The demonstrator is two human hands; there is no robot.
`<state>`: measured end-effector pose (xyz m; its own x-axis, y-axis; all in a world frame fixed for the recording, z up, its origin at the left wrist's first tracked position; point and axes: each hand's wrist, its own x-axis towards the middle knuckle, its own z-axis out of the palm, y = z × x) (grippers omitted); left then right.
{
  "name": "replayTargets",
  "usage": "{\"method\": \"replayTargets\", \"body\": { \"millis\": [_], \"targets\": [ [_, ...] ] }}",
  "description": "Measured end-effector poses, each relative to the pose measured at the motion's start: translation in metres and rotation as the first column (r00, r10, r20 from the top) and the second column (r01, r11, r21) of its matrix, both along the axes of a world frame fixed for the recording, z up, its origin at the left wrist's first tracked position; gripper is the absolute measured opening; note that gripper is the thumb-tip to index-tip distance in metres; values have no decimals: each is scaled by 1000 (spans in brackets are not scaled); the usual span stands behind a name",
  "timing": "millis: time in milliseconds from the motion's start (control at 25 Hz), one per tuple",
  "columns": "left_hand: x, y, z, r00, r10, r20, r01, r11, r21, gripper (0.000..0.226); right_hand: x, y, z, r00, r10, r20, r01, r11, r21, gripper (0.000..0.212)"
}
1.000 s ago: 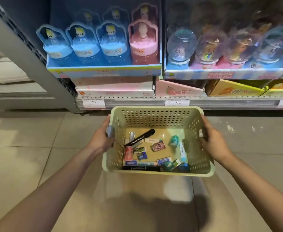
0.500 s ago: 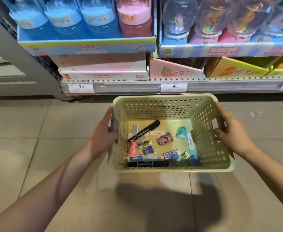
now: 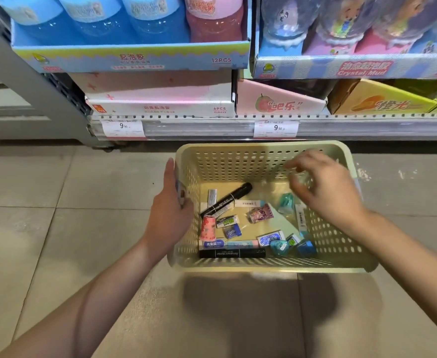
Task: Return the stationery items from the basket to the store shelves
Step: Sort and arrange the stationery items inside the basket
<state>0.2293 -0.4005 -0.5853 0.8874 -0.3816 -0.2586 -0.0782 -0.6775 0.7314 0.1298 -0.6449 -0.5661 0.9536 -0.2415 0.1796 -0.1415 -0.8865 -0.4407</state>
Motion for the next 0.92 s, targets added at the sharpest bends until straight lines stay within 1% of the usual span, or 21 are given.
{"method": "replayTargets", "body": {
  "millis": [80, 160, 320, 440, 520, 600, 680, 800, 920],
  "targets": [
    [1, 0, 0, 1000, 12, 8, -12, 1000, 27, 75, 21, 11, -12, 990, 107, -90, -107, 994, 8, 14],
    [1, -1, 0, 1000, 20, 11, -21, 998, 55, 75, 41, 18, -29, 971, 173, -163, -174, 985, 8, 16],
    [0, -3, -1, 999, 36, 22, -38, 995, 92, 74, 66, 28, -60, 920, 299, -254, -315, 949, -22, 22],
    [1, -3, -3, 998, 49, 26, -51, 994, 101, 76, 74, 31, -80, 882, 340, -328, -377, 925, -56, 23],
    [0, -3, -3, 998, 51, 24, -53, 994, 95, 77, 76, 33, -94, 834, 365, -414, -451, 883, -131, 22],
    [0, -3, -4, 999, 46, 23, -48, 994, 94, 78, 76, 35, -105, 790, 370, -489, -502, 849, -167, 22],
    [1, -3, -4, 999, 42, 25, -44, 994, 96, 78, 75, 39, -109, 756, 361, -546, -528, 829, -183, 27],
    [0, -4, -3, 999, 40, 25, -43, 994, 101, 77, 77, 45, -106, 745, 346, -570, -542, 812, -216, 35],
    [0, -4, -2, 999, 39, 20, -41, 993, 106, 77, 77, 48, -98, 756, 344, -556, -538, 812, -229, 36]
  ]
}}
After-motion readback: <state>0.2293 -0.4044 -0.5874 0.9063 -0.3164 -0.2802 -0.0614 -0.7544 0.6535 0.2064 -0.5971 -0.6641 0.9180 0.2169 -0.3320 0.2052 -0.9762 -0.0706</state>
